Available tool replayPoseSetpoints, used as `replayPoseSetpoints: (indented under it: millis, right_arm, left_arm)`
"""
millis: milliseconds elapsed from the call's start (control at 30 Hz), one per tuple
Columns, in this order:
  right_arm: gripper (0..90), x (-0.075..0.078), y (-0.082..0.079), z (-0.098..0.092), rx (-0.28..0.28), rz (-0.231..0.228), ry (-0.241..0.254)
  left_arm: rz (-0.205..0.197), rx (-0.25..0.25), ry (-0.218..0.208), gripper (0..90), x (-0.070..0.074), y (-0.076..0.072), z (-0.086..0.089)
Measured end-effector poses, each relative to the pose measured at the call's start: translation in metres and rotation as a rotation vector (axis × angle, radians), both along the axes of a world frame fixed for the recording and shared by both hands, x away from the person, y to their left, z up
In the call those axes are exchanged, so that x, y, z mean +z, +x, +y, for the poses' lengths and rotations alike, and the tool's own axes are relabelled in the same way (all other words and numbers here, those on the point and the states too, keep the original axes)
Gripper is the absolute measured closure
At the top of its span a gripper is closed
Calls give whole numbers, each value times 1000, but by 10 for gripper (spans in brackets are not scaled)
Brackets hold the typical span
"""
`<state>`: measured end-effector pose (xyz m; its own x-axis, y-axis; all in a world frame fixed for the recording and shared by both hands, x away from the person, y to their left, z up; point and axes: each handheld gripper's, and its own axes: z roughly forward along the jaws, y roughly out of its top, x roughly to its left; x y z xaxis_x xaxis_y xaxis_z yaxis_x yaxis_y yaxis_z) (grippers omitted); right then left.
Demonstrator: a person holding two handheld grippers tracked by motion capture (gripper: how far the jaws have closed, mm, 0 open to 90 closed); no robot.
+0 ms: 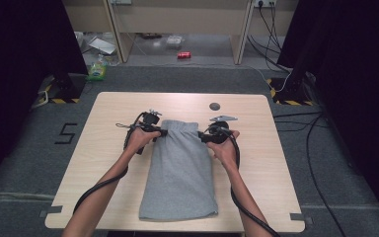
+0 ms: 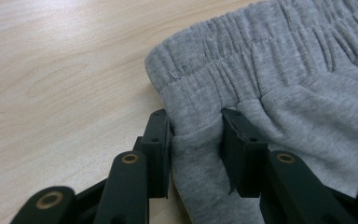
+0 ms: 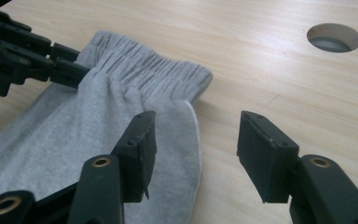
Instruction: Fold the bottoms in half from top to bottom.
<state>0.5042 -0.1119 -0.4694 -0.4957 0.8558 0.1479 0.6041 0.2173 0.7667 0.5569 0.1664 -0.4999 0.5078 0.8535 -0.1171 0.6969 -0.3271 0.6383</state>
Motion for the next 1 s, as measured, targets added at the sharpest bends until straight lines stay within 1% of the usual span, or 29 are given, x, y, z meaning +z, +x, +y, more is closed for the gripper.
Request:
replayPoseSetpoints:
  millis: [100, 200, 333, 467, 533, 867, 1000]
  right_arm:
    - [453, -2, 6, 2, -13, 5, -11]
    - [451, -4, 12, 6, -19, 9, 6]
    - [442, -8, 21, 11, -24, 13, 4]
    - [426, -14, 30, 15, -29, 39, -24]
    - [422, -16, 33, 16, -33, 50, -20]
    - [413, -30, 45, 25, -37, 105, -42]
    - [422, -34, 46, 28, -31, 119, -22]
  left_arm:
    - [-2, 1, -1, 634, 0, 0, 0]
    - [-6, 2, -5, 634, -1, -1, 0]
    - [-8, 2, -6, 634, -1, -1, 0]
    - [-9, 3, -6, 634, -1, -1, 1]
    - [-10, 4, -6, 634, -1, -1, 0]
    - [-10, 7, -4, 634, -1, -2, 0]
    - [-12, 6, -4, 635, -1, -2, 0]
